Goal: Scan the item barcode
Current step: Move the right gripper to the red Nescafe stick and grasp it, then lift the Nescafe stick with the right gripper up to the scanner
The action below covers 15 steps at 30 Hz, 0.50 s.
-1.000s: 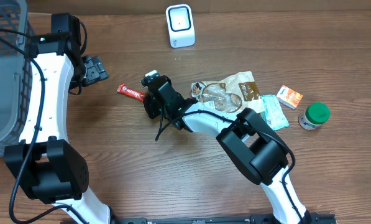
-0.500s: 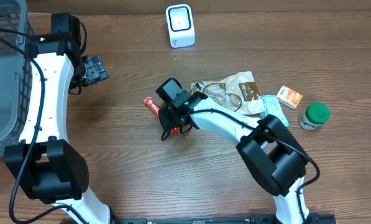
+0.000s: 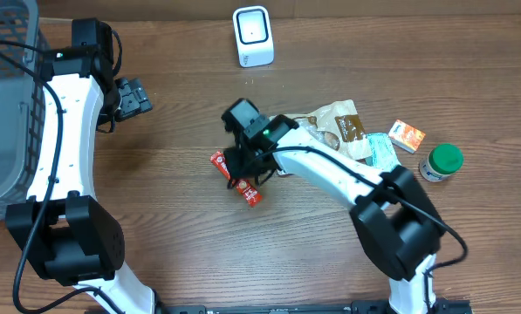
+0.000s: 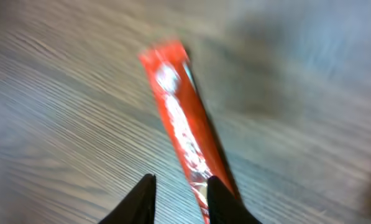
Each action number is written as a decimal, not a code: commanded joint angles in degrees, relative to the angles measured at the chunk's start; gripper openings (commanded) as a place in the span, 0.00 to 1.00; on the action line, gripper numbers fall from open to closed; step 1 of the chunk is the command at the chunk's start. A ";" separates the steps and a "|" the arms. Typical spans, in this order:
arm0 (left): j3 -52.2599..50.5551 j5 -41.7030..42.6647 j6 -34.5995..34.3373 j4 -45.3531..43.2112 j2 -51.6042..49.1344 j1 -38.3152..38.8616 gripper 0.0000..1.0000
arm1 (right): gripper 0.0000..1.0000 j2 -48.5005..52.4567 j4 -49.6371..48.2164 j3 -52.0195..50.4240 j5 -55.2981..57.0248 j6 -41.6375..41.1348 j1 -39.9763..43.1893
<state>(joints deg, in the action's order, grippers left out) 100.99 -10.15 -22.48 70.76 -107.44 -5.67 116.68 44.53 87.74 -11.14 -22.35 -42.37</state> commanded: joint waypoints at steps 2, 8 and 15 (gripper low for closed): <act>0.90 -0.76 0.22 0.11 -0.07 0.07 1.00 | 0.30 -2.47 -0.44 1.88 2.56 3.82 -1.03; 0.90 -0.74 0.22 0.11 -0.07 0.07 1.00 | 0.33 1.55 -1.33 1.88 8.83 8.07 -3.39; 0.90 -0.76 0.22 0.11 -0.07 0.07 1.00 | 0.33 6.56 -3.76 1.88 9.18 10.49 -4.46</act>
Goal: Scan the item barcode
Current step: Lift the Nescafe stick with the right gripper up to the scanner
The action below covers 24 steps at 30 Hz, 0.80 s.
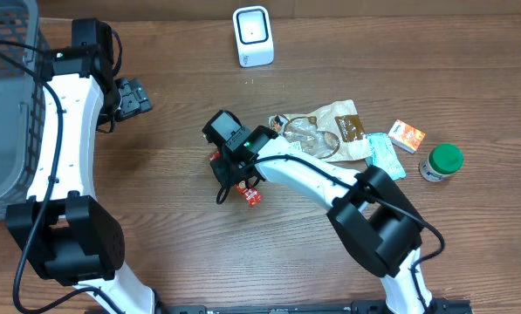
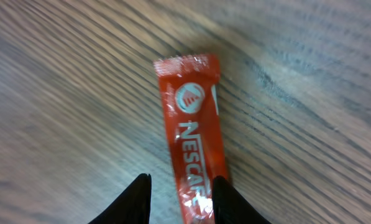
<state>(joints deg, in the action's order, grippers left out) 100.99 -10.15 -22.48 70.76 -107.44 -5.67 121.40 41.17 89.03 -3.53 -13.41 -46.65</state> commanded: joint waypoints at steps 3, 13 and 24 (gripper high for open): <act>0.90 -0.76 0.22 0.11 -0.07 0.07 1.00 | 0.32 2.73 -0.42 0.31 1.55 1.55 -0.17; 0.90 -0.76 0.22 0.11 -0.07 0.07 1.00 | 0.04 1.44 1.20 0.81 -4.07 1.46 0.98; 0.90 -0.76 0.22 0.13 -0.07 0.07 1.00 | 0.04 -7.58 4.11 1.62 -48.96 -0.42 16.59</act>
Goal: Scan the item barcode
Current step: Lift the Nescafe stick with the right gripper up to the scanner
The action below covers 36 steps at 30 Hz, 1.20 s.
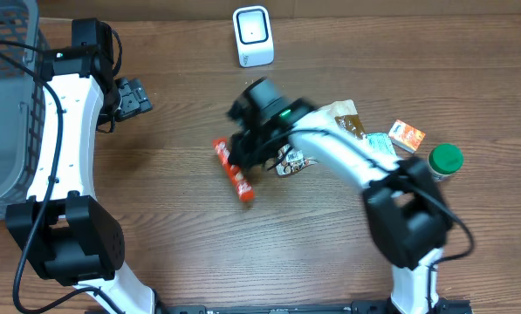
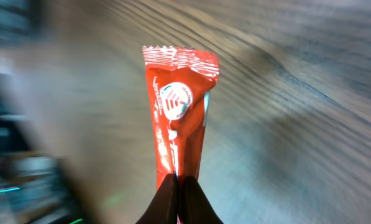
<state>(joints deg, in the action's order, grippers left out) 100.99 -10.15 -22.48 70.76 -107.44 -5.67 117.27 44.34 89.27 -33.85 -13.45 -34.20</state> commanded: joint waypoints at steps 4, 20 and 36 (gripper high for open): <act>0.90 -0.76 0.22 0.11 -0.07 0.07 1.00 | 0.04 -3.37 0.70 -0.17 -34.71 4.09 7.87; 0.90 -0.76 0.22 0.11 -0.07 0.07 1.00 | 0.04 -3.50 -6.69 0.44 -56.04 -8.50 12.87; 0.90 -0.76 0.22 0.11 -0.07 0.07 1.00 | 0.04 -3.58 -72.63 1.33 -34.77 -78.47 14.23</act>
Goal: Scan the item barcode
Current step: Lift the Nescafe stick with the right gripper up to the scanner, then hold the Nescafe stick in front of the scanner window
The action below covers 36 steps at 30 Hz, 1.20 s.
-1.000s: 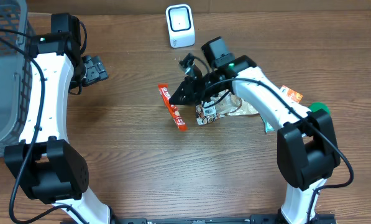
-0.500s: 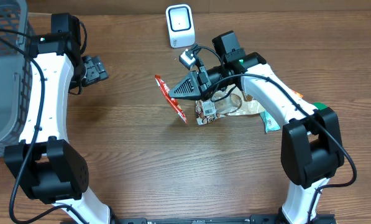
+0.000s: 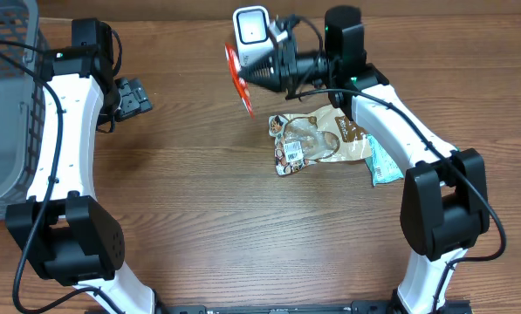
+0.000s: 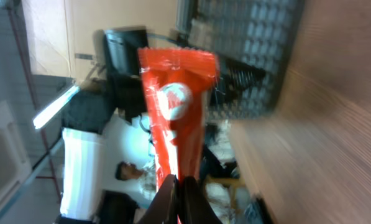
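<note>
My right gripper [image 3: 258, 77] is shut on a red Nescafe stick sachet [image 3: 237, 80], holding it off the table just in front of and left of the white barcode scanner [image 3: 252, 35] at the back of the table. In the right wrist view the sachet [image 4: 176, 115] stands up from between my closed fingertips [image 4: 178, 198], the room behind it. My left gripper [image 3: 131, 96] hovers at the left near the basket; its jaws look close together, but I cannot tell their state.
A grey wire basket [image 3: 7, 105] sits at the far left. A brown snack bag [image 3: 317, 135] and a teal packet [image 3: 382, 161] lie mid-table beneath my right arm.
My right gripper has carried the red sachet from above the table's middle up to the back, beside the scanner. The orange box and green-capped jar at the right no longer show.
The red sachet lay on the table with my right gripper's fingers open over its end, first from one side, then from the other. Then the fingers were shut on it and it was lifted. Now it is held by the scanner. My left arm stayed still.
</note>
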Each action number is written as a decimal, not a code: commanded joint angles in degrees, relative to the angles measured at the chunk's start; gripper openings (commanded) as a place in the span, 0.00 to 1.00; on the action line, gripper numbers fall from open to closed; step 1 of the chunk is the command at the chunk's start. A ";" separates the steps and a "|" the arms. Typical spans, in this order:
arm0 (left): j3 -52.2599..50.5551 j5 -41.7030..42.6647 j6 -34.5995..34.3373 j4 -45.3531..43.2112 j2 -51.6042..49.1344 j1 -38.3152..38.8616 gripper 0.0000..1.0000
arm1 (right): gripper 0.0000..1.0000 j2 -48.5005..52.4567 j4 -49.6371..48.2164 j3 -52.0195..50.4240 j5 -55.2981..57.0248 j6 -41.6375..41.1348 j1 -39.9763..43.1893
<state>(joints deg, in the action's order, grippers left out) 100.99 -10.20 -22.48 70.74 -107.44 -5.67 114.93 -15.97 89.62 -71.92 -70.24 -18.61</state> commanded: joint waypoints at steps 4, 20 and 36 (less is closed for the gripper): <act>0.90 -0.72 0.22 0.13 -0.07 0.07 1.00 | 0.04 -1.25 -50.31 0.98 3.50 -45.75 -1.53; 0.90 -0.72 0.22 0.13 -0.07 0.07 1.00 | 0.04 -1.62 -73.99 0.98 7.82 -53.62 1.86; 0.90 -0.70 0.22 0.15 -0.07 0.07 1.00 | 0.04 0.15 -73.77 0.33 -10.97 -52.37 -3.56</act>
<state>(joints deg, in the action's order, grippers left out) 100.99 -10.33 -22.48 70.78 -107.44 -5.67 113.91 -87.46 90.21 -78.13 -115.87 -20.32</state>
